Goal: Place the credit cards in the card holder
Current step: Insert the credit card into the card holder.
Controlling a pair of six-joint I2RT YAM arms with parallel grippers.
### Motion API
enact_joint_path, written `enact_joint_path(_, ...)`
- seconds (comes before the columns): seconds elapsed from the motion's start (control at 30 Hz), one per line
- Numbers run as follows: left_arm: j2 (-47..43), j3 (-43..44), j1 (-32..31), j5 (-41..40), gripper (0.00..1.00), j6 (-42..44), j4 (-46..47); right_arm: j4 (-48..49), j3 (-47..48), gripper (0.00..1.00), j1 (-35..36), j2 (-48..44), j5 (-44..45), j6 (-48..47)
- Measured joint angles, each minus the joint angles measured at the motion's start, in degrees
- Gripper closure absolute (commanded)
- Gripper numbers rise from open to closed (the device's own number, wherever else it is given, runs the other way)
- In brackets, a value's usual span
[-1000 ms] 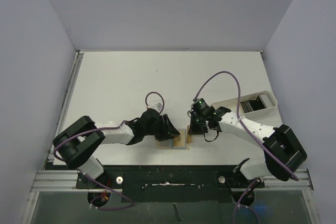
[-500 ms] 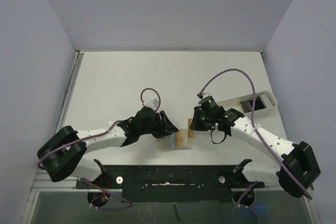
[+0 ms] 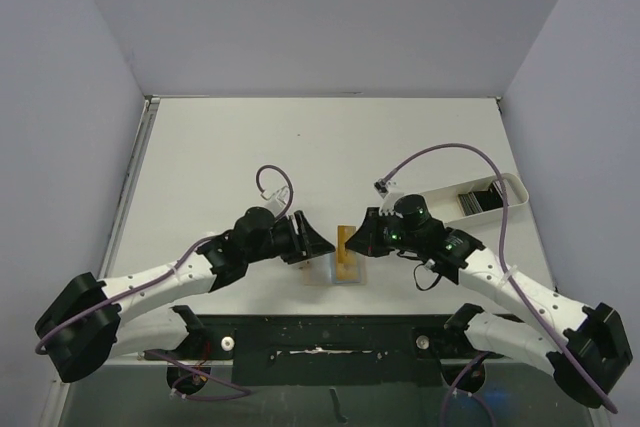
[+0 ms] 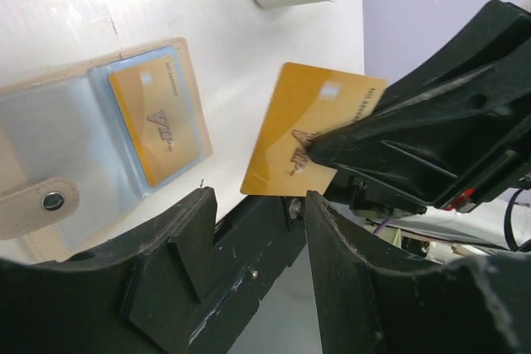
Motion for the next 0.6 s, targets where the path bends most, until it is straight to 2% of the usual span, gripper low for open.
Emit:
enact_joint_path(0.2, -0.4, -0.7, 0.1, 2.8, 0.54, 0.0, 2.9, 6.6, -4.3, 0.99, 0.0, -8.6, -1.8, 3.2)
enact_joint_path(0.33, 0.9, -2.1, 0.1, 5.4, 0.59, -1.3, 8.2, 11.1, -6.6, 0.97, 0.0, -11.7, -3.2, 5.7)
enact_joint_path(0.4, 1.4, -3.0, 0.1, 6.4, 0.68, -2.5, 10.8, 12.1, -7.4, 0.96, 0.0, -12.3, -3.5, 6.6)
enact_joint_path(0.43, 1.5, -3.5, 0.2, 6.6, 0.81, -2.9, 11.8, 12.5, -7.7, 0.95, 0.0, -12.3, -3.5, 6.9)
enact_joint_path(0.5, 1.6, -4.4, 0.3, 7.3, 0.95, -4.2, 13.9, 12.9, -8.1, 0.92, 0.0, -12.2, -3.7, 7.7)
enact_joint_path(0.53, 1.6, -4.6, 0.3, 7.6, 1.00, -4.7, 14.7, 12.9, -8.2, 0.89, 0.0, -12.1, -3.7, 7.9)
enact_joint_path(0.6, 1.6, -4.9, 0.3, 8.0, 1.00, -5.0, 15.5, 13.1, -8.2, 0.84, -0.2, -11.9, -3.6, 8.1)
